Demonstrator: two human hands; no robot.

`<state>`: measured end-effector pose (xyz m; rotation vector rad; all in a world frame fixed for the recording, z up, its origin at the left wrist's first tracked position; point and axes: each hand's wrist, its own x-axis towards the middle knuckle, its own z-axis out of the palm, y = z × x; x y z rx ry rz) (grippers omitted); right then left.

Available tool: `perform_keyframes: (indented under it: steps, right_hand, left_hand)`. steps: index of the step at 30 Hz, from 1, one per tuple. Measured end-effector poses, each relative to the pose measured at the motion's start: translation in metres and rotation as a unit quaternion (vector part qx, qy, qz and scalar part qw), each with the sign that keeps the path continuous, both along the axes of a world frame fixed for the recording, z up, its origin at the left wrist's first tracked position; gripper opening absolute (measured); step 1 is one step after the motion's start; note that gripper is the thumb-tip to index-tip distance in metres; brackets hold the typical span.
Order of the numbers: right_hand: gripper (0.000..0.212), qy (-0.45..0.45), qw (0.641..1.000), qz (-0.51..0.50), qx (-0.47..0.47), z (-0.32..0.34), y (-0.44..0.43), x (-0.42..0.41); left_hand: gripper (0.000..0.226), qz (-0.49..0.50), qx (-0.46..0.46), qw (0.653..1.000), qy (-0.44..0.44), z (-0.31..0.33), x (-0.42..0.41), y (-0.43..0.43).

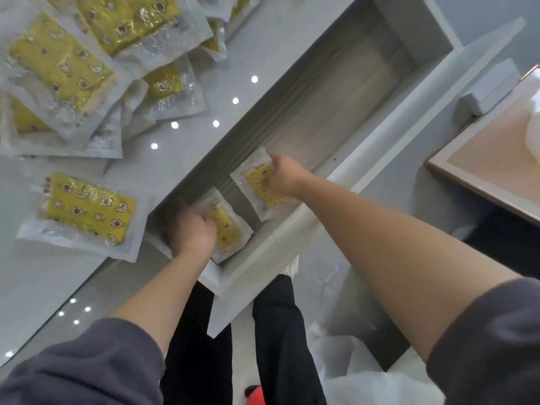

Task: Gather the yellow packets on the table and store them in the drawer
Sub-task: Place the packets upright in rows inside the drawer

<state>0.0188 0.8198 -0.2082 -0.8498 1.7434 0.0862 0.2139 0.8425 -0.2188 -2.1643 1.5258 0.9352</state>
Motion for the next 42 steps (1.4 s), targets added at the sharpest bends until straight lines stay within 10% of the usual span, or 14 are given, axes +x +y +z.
perform_keyframes:
  steps: [8, 17, 23, 42]
  right_hand:
    - [0.054, -0.013, 1.000, -0.003, -0.003, -0.017, 0.005, 0.016]
    - [0.047, 0.029, 0.995, 0.090, -0.045, -0.018, 0.011, 0.043]
    - [0.007, 0.064, 0.991, 0.092, -0.070, -0.025, 0.009, 0.038]
    - [0.017, 0.059, 0.969, 0.211, -0.114, -0.036, 0.003, 0.021]
  left_hand:
    - [0.063, -0.280, 0.028, 0.959, 0.025, -0.008, 0.016, -0.015]
    - [0.003, -0.191, 0.020, 0.980, 0.047, -0.020, 0.035, -0.019]
    - [0.024, -0.153, 0.015, 0.985, 0.074, -0.020, 0.037, -0.018]
    - [0.035, -0.205, 0.031, 0.957, 0.202, -0.010, 0.002, -0.020]
